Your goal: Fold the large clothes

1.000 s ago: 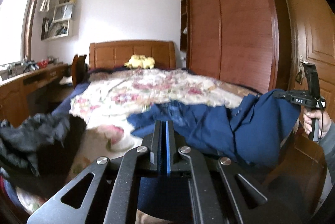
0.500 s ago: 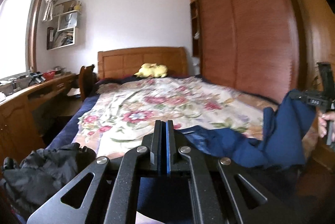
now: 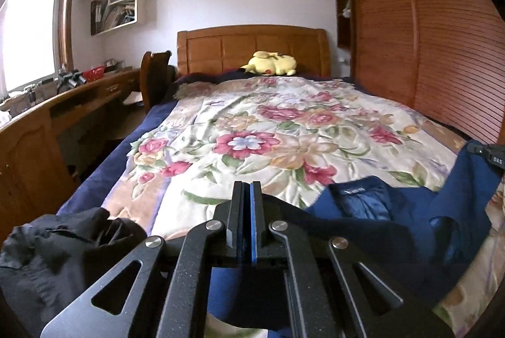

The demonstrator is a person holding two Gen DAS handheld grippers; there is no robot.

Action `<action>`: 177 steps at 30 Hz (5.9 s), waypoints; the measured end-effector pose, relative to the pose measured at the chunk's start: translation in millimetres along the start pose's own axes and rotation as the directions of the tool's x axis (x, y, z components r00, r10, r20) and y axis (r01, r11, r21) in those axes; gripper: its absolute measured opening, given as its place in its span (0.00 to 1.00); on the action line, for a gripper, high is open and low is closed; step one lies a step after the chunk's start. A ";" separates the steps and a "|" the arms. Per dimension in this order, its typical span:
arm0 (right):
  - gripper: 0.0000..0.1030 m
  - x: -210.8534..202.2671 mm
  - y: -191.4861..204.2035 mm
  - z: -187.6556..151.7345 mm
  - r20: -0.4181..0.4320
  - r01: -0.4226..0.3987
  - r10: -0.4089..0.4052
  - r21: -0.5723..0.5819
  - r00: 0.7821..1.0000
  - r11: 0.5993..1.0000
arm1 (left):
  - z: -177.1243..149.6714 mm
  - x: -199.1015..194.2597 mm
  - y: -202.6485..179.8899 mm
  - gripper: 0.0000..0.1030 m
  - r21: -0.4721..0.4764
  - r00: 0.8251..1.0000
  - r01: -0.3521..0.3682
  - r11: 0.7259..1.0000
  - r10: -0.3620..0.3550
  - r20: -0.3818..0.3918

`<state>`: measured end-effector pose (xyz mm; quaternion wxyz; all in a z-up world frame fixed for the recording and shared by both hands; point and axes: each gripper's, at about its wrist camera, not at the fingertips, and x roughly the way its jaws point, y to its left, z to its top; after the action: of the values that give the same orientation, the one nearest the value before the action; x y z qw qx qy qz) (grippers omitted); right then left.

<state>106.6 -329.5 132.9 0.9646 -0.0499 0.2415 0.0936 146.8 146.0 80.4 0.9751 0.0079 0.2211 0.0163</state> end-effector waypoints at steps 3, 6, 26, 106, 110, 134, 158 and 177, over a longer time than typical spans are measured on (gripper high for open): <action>0.06 24.0 6.4 9.0 -0.016 0.016 -0.016 0.007 1.000 1.000 | -1.4 25.0 -3.9 0.03 -0.015 1.000 -0.008 1.000 0.008 -0.009; 0.05 41.8 16.1 6.6 -0.056 0.052 -0.053 -0.019 0.997 0.998 | -9.8 42.8 -11.4 0.03 -0.019 1.000 0.004 1.000 -0.004 -0.019; 0.72 19.6 93.9 -12.7 -0.088 0.100 -0.117 -0.174 0.989 0.980 | -46.7 26.0 -7.9 0.74 0.073 0.982 0.157 0.985 -0.163 0.097; 0.60 44.4 141.0 -24.8 -0.334 -0.100 -0.023 -0.345 0.942 0.933 | -66.8 41.5 -27.7 0.78 0.136 0.973 0.229 0.964 -0.227 -0.026; 0.60 49.9 144.5 -24.7 -0.337 -0.105 -0.025 -0.362 0.941 0.926 | -69.0 42.8 -31.5 0.78 0.149 0.973 0.230 0.962 -0.227 -0.039; 0.06 156.8 148.0 50.4 -0.178 0.181 -0.296 -0.476 0.938 0.860 | -72.2 44.5 -36.5 0.78 0.162 0.972 0.232 0.959 -0.225 -0.062; 0.56 186.4 15.3 2.6 -0.424 0.232 -0.247 -0.087 0.871 0.969 | -73.8 50.5 -34.7 0.78 0.151 0.970 0.237 0.960 -0.226 -0.085; 0.01 145.8 -44.3 3.1 -0.288 0.232 -0.212 0.037 0.934 0.972 | -78.8 57.9 -38.3 0.78 0.169 0.966 0.248 0.954 -0.231 -0.118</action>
<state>243.4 -349.6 68.5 0.9258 -0.0555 0.3724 -0.0327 166.1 110.4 -16.5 0.9532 0.0692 0.2680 -0.1220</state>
